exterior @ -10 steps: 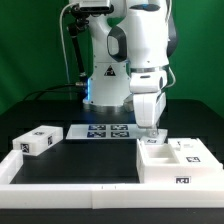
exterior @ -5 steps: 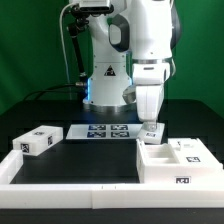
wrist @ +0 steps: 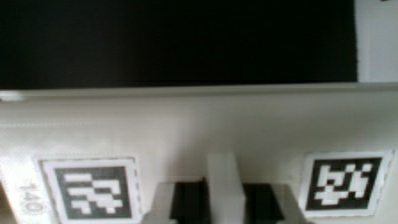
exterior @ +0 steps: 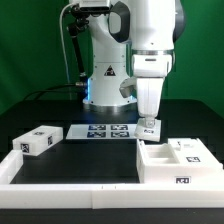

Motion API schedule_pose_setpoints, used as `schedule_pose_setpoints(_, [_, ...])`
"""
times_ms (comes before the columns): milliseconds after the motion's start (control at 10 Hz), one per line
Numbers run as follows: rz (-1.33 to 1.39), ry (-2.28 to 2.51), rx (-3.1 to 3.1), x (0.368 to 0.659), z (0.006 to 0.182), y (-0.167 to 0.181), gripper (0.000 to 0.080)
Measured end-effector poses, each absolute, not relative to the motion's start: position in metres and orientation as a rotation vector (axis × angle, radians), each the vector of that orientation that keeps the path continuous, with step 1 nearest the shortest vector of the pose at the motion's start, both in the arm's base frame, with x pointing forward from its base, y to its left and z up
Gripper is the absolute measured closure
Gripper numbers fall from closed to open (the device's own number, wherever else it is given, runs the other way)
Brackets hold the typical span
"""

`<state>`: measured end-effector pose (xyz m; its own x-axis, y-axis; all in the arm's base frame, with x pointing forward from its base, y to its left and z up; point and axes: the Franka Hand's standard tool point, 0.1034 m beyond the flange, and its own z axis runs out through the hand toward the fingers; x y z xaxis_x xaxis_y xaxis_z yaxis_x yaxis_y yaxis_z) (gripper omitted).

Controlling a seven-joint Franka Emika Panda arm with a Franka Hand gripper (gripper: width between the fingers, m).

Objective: Assemble cabinet

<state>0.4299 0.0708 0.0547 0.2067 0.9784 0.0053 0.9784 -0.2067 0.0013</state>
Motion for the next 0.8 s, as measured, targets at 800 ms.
schedule_pose_setpoints(800, [-0.070,-1.971,-2.460,0.4386,0.0588,0.0789,0.0731])
